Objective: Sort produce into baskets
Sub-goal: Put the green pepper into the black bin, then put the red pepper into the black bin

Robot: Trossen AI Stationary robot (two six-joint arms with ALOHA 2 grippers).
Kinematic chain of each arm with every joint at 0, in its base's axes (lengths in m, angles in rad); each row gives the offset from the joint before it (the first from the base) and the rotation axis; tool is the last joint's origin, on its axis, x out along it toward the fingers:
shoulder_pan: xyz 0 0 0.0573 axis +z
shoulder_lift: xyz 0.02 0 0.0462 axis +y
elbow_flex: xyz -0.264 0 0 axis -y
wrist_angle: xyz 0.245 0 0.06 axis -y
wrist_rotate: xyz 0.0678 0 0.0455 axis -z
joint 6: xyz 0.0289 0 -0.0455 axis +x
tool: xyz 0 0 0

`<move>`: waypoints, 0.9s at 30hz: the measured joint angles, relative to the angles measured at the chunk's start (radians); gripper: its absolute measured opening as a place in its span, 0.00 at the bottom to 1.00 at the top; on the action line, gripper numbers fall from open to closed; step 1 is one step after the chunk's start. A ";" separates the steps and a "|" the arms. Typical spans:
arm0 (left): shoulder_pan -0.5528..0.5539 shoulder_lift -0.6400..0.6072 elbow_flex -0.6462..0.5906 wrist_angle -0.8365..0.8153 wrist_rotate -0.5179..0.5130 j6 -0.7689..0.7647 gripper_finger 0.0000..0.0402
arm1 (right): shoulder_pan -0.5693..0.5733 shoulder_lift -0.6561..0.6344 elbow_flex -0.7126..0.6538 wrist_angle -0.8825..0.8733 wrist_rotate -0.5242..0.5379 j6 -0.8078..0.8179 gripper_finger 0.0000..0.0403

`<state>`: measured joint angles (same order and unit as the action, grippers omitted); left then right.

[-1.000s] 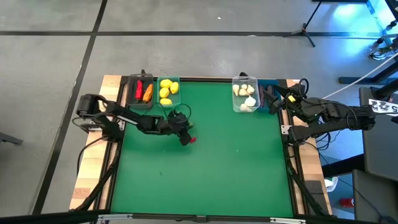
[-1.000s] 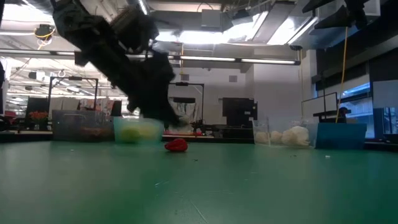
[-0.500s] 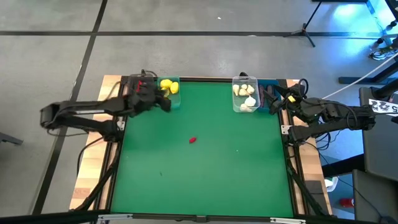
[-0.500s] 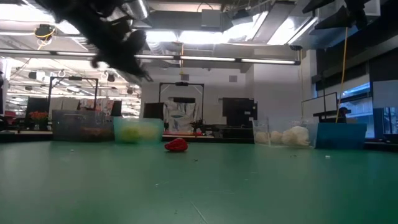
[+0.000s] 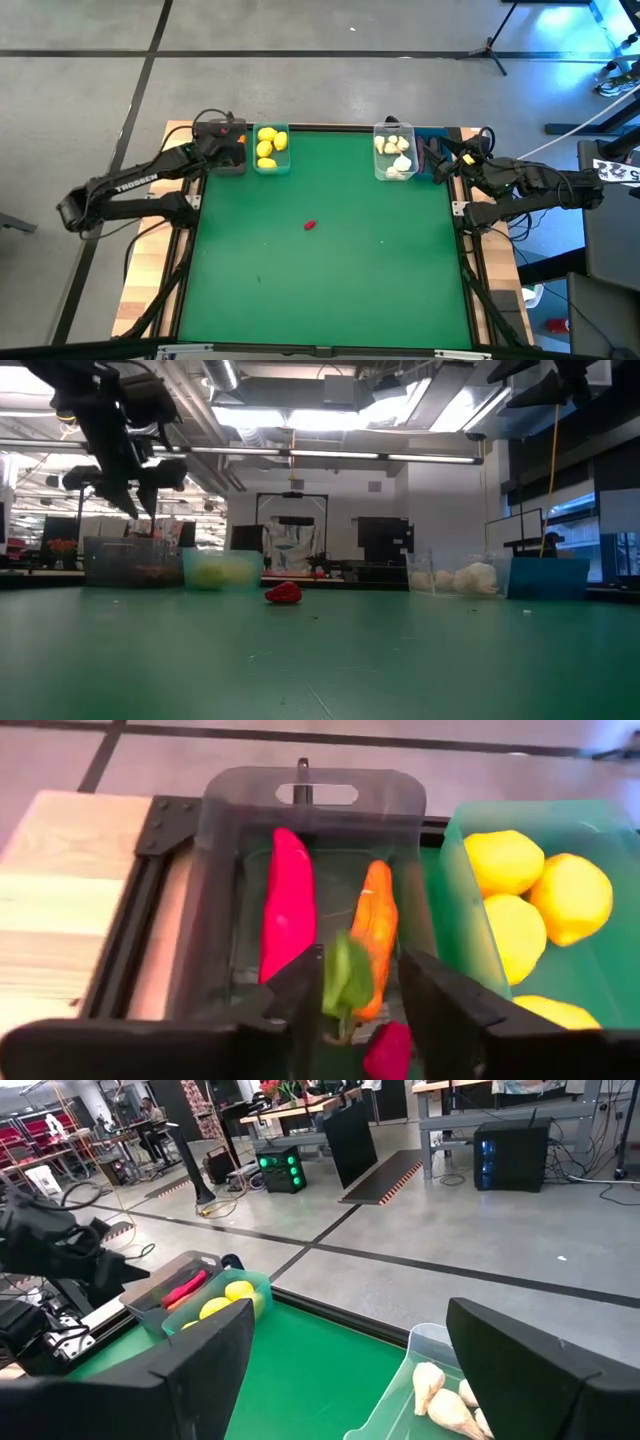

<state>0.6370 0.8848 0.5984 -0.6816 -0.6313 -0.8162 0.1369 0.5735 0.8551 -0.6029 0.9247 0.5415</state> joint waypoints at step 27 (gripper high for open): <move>-0.308 0.114 -0.035 0.612 0.518 0.352 0.60 | 0.000 0.000 0.000 -0.027 0.003 0.002 0.82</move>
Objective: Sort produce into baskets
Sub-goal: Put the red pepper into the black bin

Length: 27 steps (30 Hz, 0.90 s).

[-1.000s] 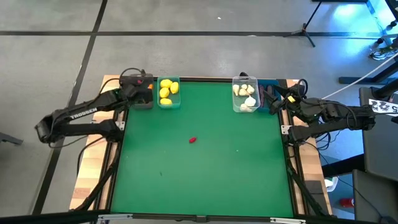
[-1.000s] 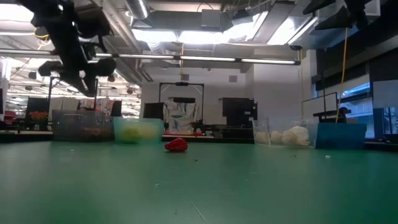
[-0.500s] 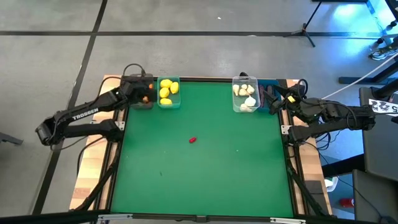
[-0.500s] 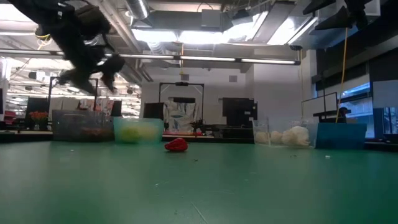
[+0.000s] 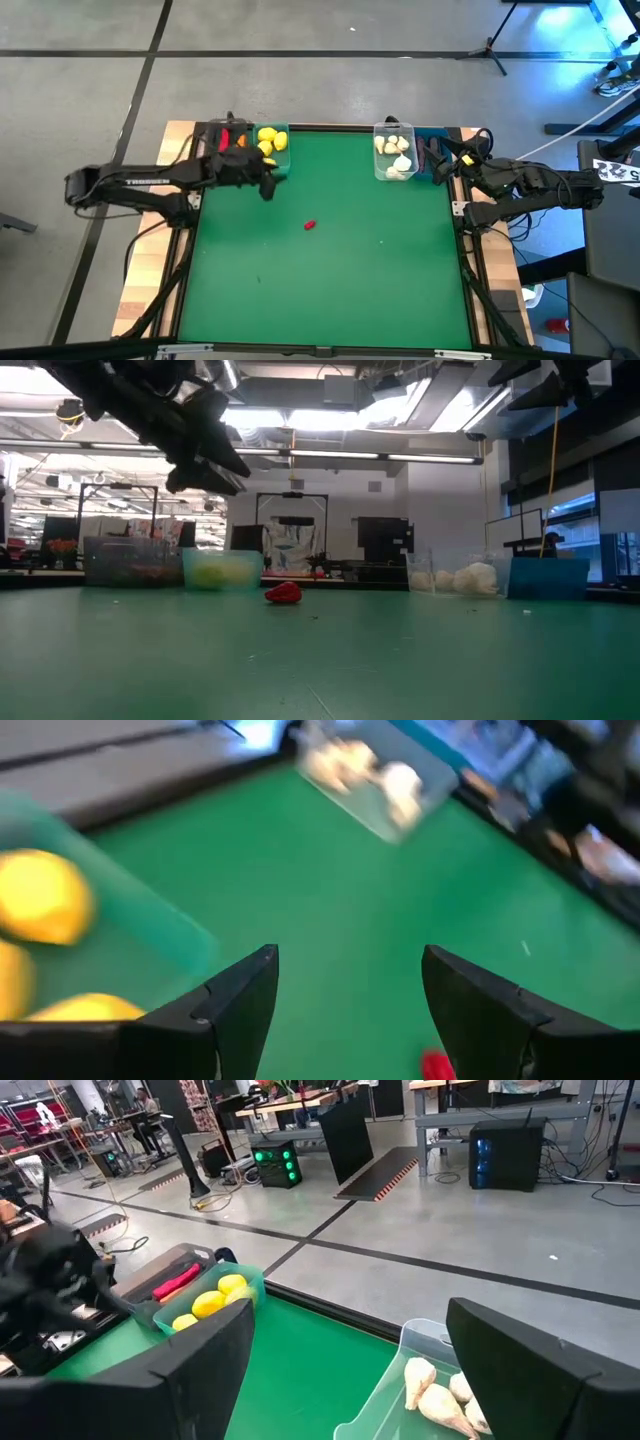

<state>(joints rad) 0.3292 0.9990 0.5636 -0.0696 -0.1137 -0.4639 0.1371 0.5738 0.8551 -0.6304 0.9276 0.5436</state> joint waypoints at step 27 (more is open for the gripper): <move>-0.548 0.795 0.070 0.611 -0.471 -0.092 0.60 | 0.000 0.046 0.000 -0.018 -0.194 0.036 0.82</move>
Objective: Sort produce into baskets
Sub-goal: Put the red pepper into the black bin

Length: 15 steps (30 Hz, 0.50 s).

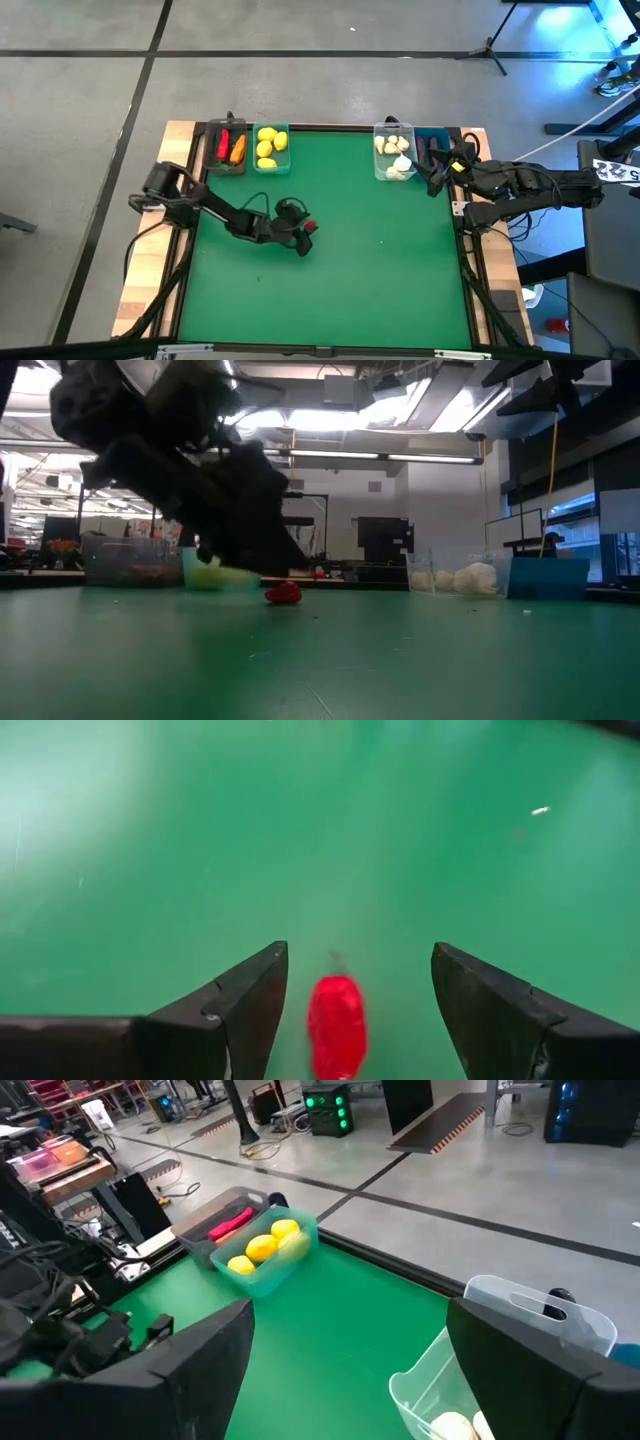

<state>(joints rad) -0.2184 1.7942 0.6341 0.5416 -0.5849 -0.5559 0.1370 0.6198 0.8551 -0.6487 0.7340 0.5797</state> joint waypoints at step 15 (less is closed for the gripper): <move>-0.031 0.157 0.036 0.005 -0.098 -0.163 0.60 | 0.000 0.001 0.000 -0.008 -0.013 -0.001 0.82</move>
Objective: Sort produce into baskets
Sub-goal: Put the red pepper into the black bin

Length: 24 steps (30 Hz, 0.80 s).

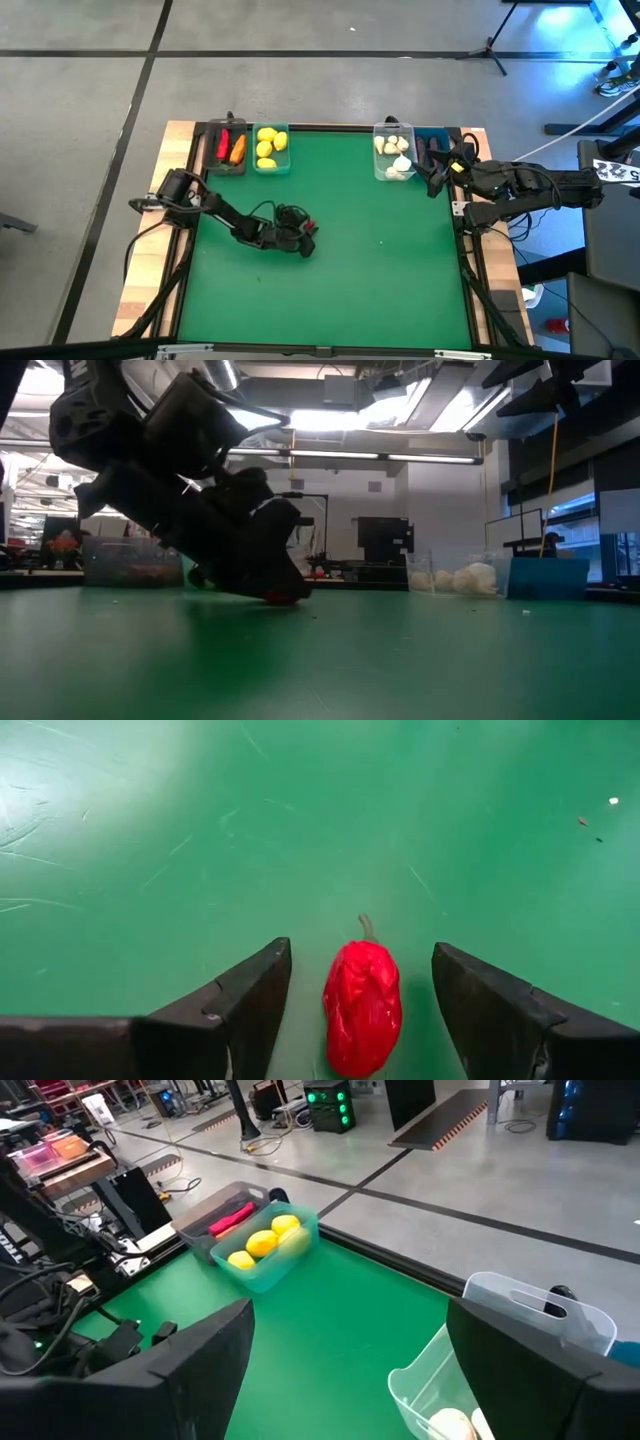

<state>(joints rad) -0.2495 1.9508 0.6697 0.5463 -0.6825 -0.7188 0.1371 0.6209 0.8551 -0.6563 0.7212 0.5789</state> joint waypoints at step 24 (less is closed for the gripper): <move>-0.003 -0.138 0.029 -0.056 0.024 0.062 0.23 | 0.000 0.000 0.000 0.003 0.000 0.000 0.82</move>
<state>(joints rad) -0.2528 1.8131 0.6988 0.4907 -0.6590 -0.6563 0.1369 0.6209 0.8551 -0.6529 0.7208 0.5786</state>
